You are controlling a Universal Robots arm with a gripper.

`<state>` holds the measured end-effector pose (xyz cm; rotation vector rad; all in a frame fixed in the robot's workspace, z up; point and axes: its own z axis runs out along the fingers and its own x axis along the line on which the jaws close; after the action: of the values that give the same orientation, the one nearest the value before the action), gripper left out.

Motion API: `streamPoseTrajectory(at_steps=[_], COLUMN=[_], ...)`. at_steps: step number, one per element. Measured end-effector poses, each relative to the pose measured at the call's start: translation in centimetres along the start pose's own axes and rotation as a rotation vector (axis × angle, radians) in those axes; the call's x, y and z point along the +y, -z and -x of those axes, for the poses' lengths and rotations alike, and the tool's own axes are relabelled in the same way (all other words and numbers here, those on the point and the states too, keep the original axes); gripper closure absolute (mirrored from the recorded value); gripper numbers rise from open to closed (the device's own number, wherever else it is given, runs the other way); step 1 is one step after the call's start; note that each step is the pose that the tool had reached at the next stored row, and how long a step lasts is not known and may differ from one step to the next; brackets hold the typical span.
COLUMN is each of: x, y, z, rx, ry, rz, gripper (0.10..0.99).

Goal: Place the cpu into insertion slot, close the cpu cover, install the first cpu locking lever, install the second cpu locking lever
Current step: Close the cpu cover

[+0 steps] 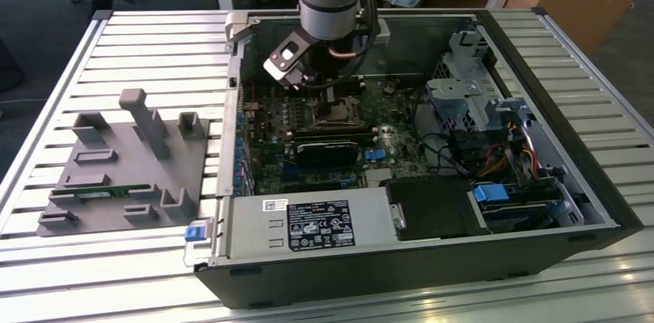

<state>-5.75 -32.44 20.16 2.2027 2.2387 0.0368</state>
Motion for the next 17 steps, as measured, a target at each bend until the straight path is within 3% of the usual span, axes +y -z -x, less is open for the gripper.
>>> streamPoseTrajectory(at_steps=[7, 17], x=[0.14, 1.19], y=[-0.29, -0.23], z=[-0.21, -0.83], rx=[0.0004, 0.0083], ry=[0.0, 0.0], rz=[-0.001, 0.0], gripper=[0.98, 0.98])
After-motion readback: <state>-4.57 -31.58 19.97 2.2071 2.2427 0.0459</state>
